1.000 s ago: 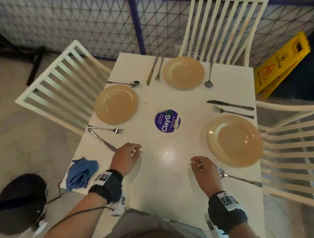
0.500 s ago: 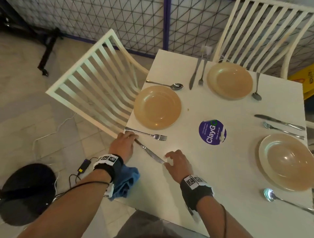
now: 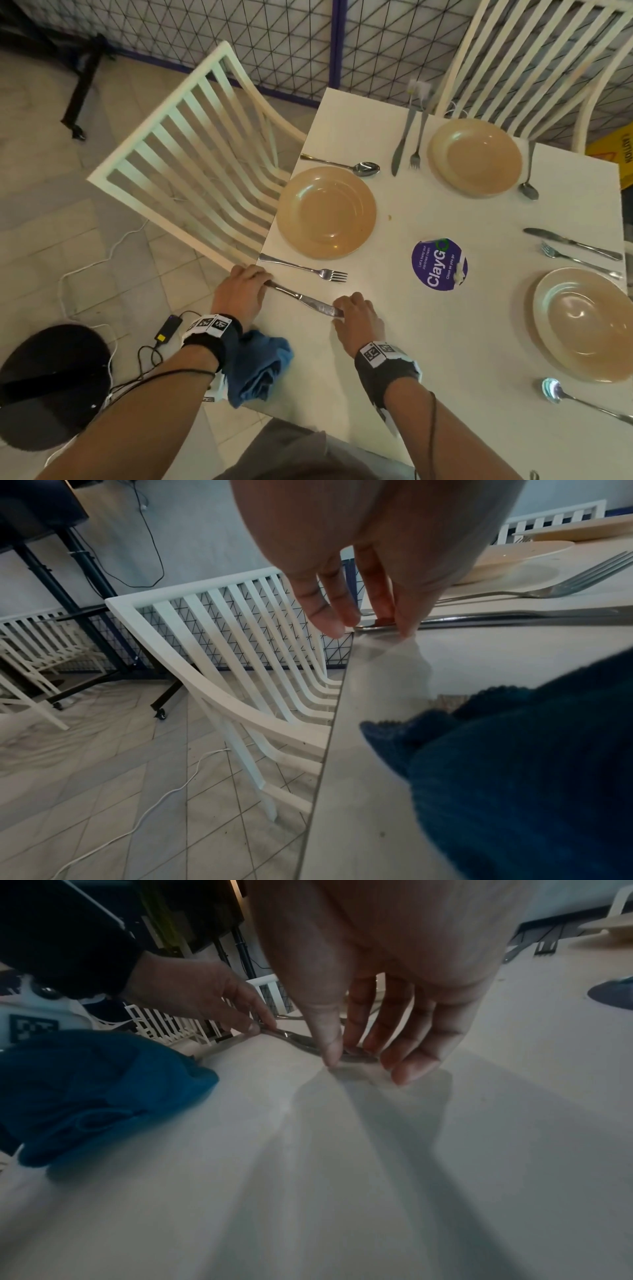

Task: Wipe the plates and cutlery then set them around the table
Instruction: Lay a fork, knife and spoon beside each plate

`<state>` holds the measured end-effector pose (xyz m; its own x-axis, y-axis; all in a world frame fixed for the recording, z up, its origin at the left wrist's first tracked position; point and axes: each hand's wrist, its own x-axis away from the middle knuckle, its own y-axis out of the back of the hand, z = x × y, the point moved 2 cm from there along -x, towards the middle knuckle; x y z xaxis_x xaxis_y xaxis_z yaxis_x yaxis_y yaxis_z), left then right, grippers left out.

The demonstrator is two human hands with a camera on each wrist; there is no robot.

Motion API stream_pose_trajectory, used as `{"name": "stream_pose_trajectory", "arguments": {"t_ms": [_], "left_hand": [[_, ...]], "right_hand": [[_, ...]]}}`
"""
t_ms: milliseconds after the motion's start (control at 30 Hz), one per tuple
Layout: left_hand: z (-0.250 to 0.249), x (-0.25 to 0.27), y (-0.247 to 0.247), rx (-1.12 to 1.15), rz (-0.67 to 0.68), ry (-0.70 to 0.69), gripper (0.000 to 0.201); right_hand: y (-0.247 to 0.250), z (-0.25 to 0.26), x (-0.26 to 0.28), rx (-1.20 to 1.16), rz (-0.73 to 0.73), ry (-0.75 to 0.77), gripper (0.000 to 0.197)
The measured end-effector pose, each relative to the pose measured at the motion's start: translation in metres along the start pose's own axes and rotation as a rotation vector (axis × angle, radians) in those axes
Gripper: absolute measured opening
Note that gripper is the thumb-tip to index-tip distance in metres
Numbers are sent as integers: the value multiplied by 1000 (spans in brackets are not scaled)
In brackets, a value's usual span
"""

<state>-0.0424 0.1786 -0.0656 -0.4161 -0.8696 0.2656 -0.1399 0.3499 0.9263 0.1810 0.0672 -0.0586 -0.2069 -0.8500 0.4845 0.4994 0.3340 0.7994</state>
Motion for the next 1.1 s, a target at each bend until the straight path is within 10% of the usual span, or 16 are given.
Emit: {"name": "stream_pose_trajectory", "arguments": {"t_ms": [1100], "left_hand": [[7, 9, 2, 40, -13, 12, 28]], "right_hand": [[-1, -4, -3, -71, -68, -31, 23]]}}
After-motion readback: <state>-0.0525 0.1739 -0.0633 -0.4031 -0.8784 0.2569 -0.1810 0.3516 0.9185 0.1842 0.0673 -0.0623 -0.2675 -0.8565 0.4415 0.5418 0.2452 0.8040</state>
